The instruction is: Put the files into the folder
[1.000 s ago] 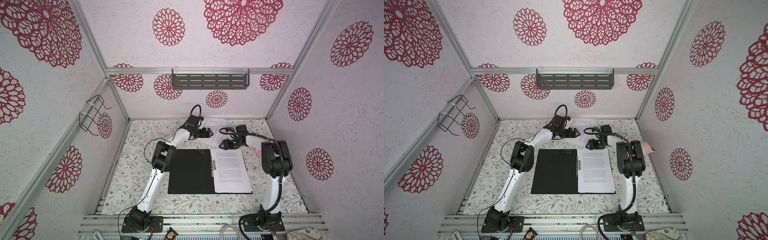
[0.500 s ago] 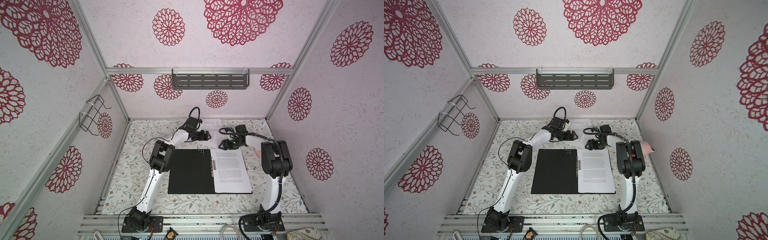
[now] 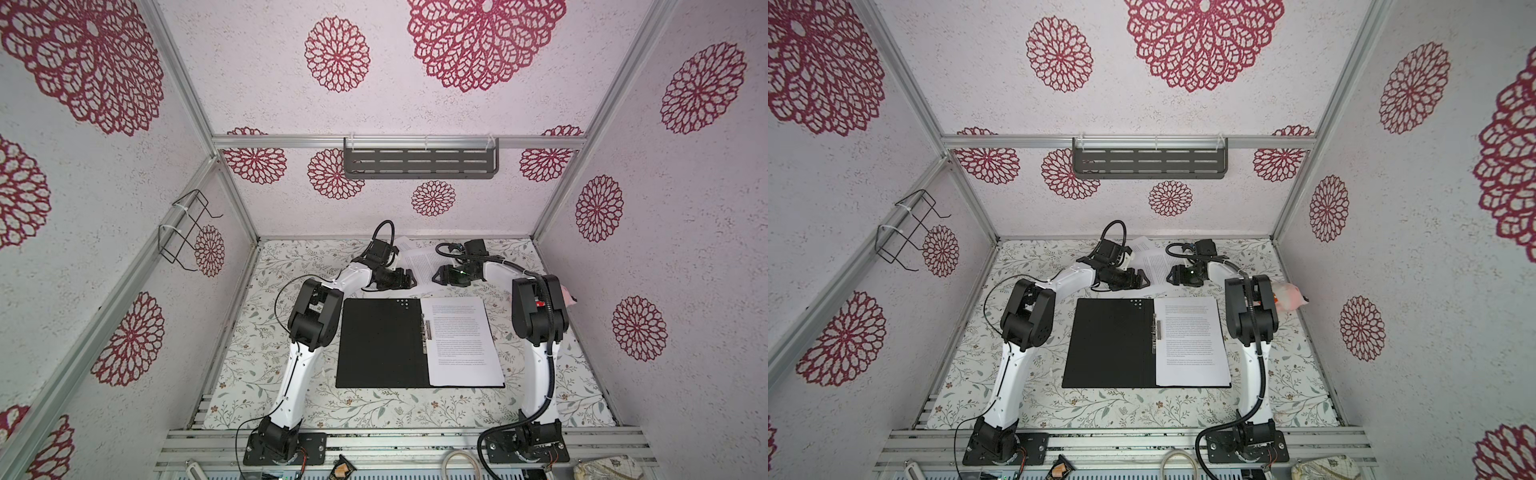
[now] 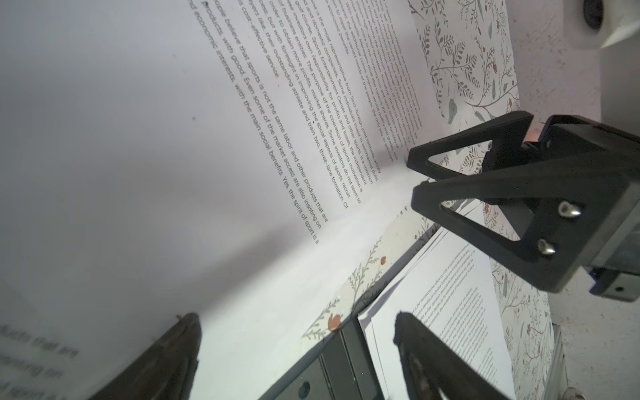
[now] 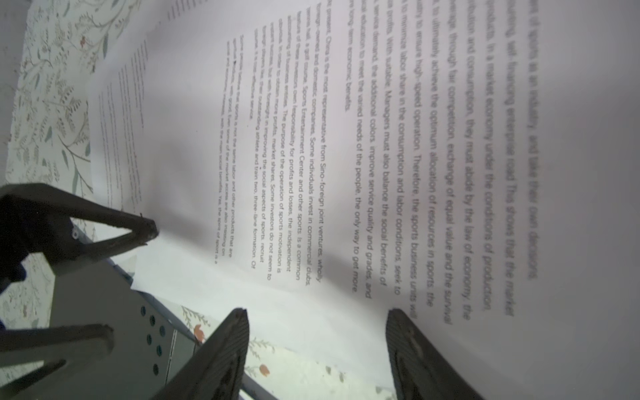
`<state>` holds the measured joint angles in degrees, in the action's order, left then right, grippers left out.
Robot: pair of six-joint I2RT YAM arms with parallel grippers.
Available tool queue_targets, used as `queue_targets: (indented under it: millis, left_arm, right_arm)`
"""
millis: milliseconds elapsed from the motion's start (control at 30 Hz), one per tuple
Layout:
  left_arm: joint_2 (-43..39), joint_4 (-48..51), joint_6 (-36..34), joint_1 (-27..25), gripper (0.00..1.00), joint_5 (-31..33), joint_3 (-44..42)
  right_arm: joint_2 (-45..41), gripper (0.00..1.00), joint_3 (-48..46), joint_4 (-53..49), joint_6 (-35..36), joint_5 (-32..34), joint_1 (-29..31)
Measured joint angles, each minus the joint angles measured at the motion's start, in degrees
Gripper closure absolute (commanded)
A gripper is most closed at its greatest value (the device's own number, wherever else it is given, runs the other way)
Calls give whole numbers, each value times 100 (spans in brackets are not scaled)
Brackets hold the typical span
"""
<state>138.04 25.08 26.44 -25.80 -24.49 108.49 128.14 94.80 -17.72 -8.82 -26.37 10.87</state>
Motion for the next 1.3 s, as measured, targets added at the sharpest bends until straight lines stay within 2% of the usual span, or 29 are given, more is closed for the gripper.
queue_targets:
  millis: [200, 333, 567, 900, 1167, 1300]
  left_arm:
    - [22, 131, 149, 22, 10, 42, 85]
    - [28, 131, 195, 31, 10, 37, 87]
    - [31, 120, 234, 46, 10, -2, 87]
    - [37, 114, 236, 59, 10, -39, 87]
    - [42, 107, 254, 63, 10, -57, 87]
    - [44, 105, 254, 66, 10, -63, 85]
  right_arm:
    - [-452, 27, -564, 299, -382, 352, -85]
    - [-791, 26, -813, 393, -640, 699, -389]
    - [-855, 27, -1233, 649, -1082, 951, -761]
    - [-789, 29, -1394, 1075, -1801, 815, -544]
    - [-804, 30, -1943, 2409, -2839, 461, -466]
    - [-807, 29, -2094, 2765, -3189, 361, -455]
